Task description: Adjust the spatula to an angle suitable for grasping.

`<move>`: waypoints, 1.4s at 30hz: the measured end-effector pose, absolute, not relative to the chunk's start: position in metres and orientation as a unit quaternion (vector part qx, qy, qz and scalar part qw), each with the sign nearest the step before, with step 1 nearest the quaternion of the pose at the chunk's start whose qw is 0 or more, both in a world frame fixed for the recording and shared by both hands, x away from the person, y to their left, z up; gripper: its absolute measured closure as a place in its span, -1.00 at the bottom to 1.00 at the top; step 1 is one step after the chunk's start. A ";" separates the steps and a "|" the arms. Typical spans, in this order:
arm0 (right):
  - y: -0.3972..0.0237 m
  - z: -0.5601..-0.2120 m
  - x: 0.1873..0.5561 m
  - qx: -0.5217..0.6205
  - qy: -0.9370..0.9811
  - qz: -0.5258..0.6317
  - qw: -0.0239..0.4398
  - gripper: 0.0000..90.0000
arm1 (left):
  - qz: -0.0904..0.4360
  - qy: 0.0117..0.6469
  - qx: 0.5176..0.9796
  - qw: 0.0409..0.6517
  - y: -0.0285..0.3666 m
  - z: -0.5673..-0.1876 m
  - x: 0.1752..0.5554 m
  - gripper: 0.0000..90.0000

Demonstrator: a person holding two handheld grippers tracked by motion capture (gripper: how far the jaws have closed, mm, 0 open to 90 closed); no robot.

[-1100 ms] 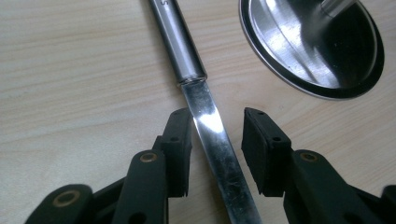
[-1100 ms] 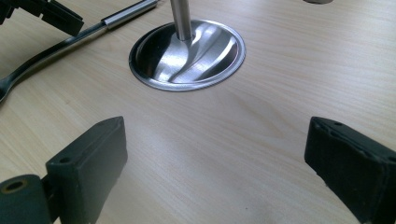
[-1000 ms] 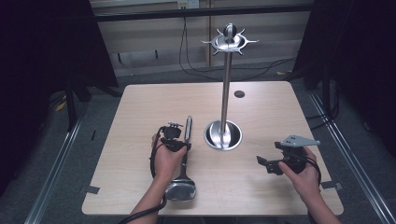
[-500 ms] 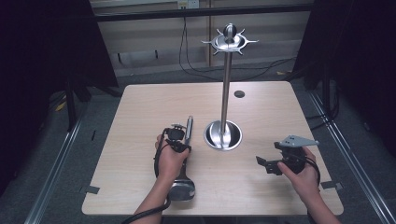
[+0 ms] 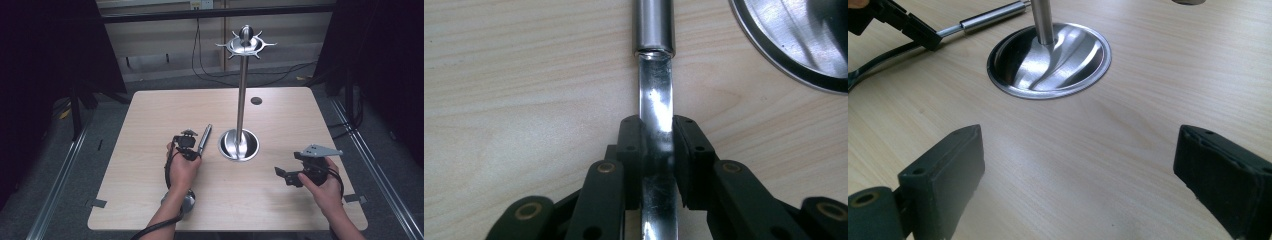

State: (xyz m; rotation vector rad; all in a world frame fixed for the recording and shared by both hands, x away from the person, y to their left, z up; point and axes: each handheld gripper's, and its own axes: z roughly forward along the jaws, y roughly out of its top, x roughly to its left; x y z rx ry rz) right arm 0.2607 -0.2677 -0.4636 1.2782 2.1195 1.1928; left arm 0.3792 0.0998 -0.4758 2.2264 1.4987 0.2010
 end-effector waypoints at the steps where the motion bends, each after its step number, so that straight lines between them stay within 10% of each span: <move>1: -0.268 -0.464 0.261 0.456 0.757 0.426 0.196 -0.88 | 0.074 0.540 0.807 0.228 0.100 -0.475 0.379 0.68; 42: -0.265 -0.465 0.261 0.462 0.750 0.433 0.192 -0.87 | 0.091 0.421 0.729 0.532 0.161 -0.393 0.337 0.74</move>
